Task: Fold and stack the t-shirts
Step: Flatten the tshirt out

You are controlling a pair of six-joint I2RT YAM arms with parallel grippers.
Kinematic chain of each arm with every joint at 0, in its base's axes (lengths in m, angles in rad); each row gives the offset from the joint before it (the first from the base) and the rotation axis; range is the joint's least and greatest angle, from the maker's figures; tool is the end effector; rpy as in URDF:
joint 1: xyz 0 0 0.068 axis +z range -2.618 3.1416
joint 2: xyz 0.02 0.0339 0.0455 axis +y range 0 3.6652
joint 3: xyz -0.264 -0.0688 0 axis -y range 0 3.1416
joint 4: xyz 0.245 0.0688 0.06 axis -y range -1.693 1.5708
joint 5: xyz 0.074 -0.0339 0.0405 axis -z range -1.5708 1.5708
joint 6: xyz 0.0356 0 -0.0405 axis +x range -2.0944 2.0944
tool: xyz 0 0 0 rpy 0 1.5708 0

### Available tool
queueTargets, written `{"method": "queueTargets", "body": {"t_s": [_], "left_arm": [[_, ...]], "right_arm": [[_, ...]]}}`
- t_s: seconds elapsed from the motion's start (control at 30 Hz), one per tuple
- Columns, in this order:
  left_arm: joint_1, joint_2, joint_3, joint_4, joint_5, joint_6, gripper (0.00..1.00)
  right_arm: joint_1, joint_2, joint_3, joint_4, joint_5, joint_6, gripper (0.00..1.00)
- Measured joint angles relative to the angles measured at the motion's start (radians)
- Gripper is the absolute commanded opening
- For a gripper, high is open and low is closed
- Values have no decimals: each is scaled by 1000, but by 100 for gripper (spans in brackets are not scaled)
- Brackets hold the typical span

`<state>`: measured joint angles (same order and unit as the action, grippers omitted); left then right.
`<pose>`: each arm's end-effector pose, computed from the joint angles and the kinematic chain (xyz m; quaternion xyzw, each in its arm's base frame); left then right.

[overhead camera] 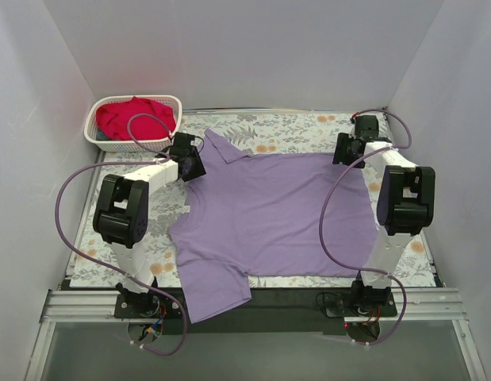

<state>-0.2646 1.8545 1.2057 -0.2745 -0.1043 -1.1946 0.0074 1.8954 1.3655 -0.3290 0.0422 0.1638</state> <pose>0.3787 -0.0988 0.1795 -0.4394 0.8388 -0.1749 0.2698 0.4175 0.0016 0.2087 0.0805 0.9337 0.0101 0.3488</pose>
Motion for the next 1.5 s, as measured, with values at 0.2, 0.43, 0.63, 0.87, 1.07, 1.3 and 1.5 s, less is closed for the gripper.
{"method": "queueTargets", "body": {"t_s": [0.2,0.43,0.63,0.87,1.07,1.3,1.5], "left_arm": [[-9,27,3,-4,5,9,42],[-10,27,3,14,5,24,47],[-10,27,-5,18,10,26,50],[-4,-15,-32,21,-39,8,50],[14,-18,-27,28,-47,2,49],[22,-18,-27,25,-95,-28,35],[38,-3,-13,5,-97,-47,30]], "right_arm": [[-79,125,49,37,-62,11,53],[-154,209,139,66,-116,21,54],[-202,256,204,61,-136,36,55],[-235,270,224,54,-119,29,55],[-249,271,227,50,-106,11,56],[-249,271,228,48,-98,-1,56],[-249,271,228,48,-97,-7,56]]}}
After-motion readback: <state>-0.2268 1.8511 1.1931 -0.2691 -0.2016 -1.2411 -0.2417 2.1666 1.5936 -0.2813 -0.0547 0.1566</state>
